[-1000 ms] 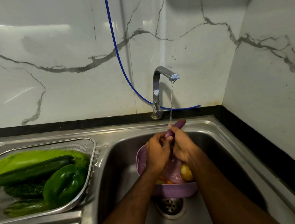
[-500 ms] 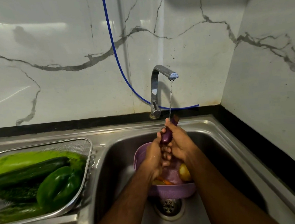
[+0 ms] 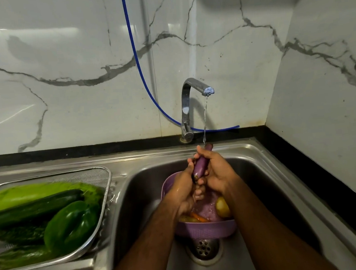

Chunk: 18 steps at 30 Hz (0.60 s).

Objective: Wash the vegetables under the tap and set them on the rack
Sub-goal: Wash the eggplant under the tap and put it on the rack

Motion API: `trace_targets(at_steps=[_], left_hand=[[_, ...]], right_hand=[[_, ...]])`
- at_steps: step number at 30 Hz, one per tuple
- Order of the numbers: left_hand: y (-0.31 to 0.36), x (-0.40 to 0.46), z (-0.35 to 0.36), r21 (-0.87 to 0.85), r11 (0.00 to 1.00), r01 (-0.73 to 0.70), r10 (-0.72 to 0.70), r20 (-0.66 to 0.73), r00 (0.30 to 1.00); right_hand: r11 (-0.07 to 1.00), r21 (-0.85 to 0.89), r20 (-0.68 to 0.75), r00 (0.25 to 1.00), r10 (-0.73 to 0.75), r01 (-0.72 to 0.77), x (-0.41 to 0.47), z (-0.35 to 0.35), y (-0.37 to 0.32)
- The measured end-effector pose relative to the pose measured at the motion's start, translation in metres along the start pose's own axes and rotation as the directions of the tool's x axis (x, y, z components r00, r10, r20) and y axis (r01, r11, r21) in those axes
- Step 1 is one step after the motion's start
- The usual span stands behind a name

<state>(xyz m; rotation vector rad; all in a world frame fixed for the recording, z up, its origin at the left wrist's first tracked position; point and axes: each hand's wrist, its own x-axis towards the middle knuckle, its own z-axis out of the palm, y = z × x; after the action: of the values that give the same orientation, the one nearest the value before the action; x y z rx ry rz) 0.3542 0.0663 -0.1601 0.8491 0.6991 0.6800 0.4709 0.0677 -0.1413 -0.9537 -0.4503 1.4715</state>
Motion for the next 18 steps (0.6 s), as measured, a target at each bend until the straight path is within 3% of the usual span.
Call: trace_targets(at_steps=[3, 6, 9, 11, 18], left_hand=[[-0.002, 0.003, 0.002, 0.014, 1.0, -0.027, 0.027, -0.03, 0.999], [-0.008, 0.004, 0.004, 0.117, 0.982, -0.149, 0.164, -0.125, 0.979], [-0.013, 0.004, -0.003, 0.368, 0.892, -0.264, 0.346, -0.177, 0.921], [-0.015, 0.005, -0.007, 0.518, 0.806, -0.287, 0.441, -0.201, 0.875], [-0.013, 0.009, -0.004, 0.614, 0.688, -0.388, 0.583, -0.149, 0.799]], right_hand=[[0.999, -0.031, -0.023, 0.999, -0.022, 0.021, 0.003, 0.001, 0.002], [0.976, -0.204, -0.102, 0.99, -0.1, 0.078, 0.008, 0.005, 0.006], [0.938, -0.332, -0.185, 0.968, -0.17, 0.101, 0.014, 0.009, 0.011], [0.929, -0.353, -0.226, 0.953, -0.202, 0.113, 0.017, 0.01, 0.011], [0.943, -0.295, -0.227, 0.947, -0.227, 0.156, 0.019, 0.005, 0.009]])
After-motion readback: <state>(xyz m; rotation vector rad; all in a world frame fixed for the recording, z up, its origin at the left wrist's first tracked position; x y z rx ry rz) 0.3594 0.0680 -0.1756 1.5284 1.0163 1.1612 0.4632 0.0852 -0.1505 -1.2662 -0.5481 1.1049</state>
